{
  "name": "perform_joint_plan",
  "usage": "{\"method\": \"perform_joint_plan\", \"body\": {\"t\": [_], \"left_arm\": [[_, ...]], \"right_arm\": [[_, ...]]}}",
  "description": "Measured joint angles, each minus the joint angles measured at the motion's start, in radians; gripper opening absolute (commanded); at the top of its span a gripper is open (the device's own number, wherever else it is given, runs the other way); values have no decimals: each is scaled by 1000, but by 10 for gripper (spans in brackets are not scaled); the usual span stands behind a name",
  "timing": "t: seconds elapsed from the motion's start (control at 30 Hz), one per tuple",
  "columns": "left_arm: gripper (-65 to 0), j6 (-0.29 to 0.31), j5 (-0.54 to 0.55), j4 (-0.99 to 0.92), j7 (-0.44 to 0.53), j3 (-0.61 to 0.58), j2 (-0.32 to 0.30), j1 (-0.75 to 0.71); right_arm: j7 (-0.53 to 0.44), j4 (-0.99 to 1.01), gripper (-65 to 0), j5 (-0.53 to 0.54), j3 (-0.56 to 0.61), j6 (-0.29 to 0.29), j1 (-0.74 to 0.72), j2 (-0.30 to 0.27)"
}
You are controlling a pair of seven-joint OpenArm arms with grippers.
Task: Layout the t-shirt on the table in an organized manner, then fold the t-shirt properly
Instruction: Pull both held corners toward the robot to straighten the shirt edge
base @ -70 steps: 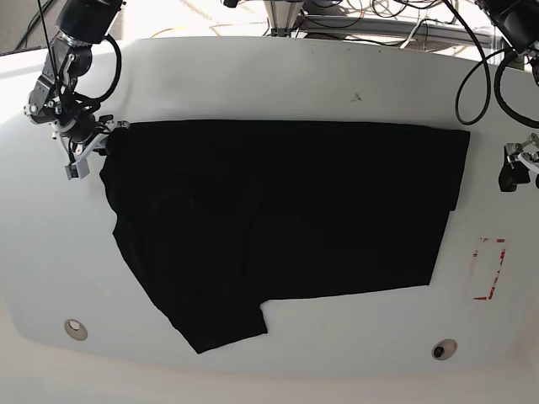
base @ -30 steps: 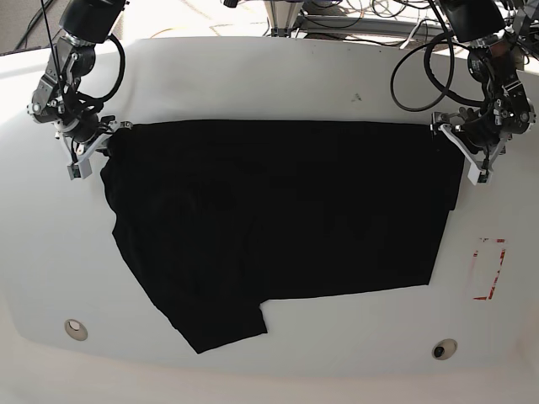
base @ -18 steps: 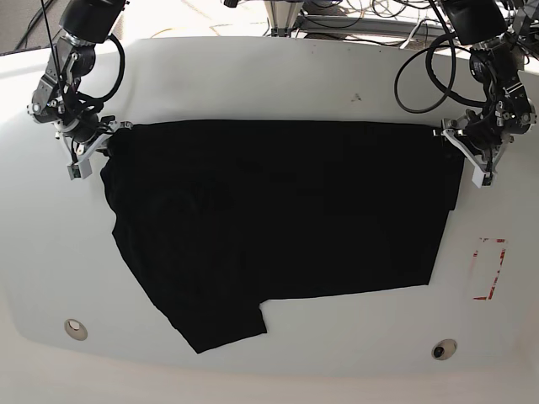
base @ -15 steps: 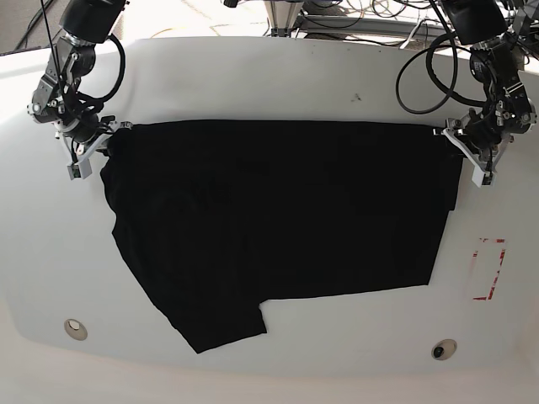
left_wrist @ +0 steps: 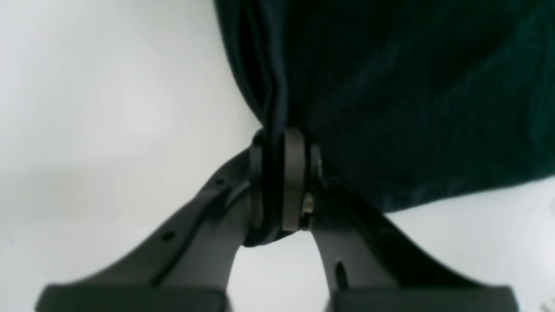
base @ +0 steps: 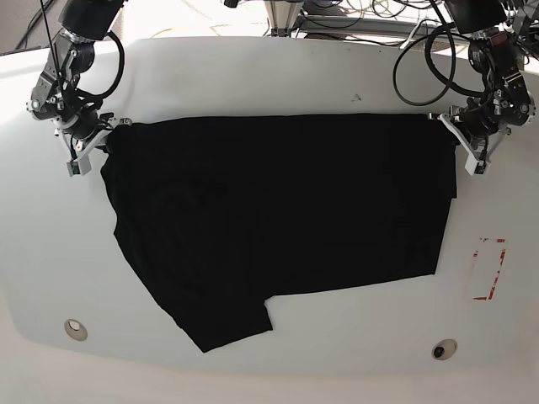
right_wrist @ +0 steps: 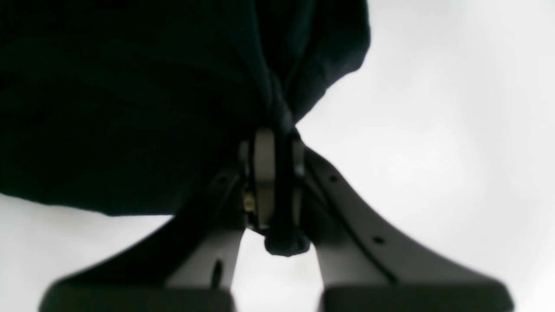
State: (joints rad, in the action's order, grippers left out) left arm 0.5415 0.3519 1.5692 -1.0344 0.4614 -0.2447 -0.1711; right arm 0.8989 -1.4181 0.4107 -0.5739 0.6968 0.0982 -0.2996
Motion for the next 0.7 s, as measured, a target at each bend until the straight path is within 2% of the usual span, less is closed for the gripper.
{"method": "perform_joint_plan", "body": {"t": [0.13, 0.33, 0.53, 0.7], "left_arm": [[-618, 30, -3, 86, -23, 0, 6, -77], [-615, 28, -12, 215, -23, -1, 5, -175], [-614, 34, -11, 246, -24, -3, 6, -243], [-614, 35, -3, 246, -23, -2, 5, -286]], "right_arm": [[5, -74, -650, -10, -3, 0, 71, 0], [39, -182, -650, -10, -10, 0, 184, 3], [68, -249, -650, -7, -125, 2, 271, 45], [82, -280, -650, -11, -155, 3, 336, 58]]}}
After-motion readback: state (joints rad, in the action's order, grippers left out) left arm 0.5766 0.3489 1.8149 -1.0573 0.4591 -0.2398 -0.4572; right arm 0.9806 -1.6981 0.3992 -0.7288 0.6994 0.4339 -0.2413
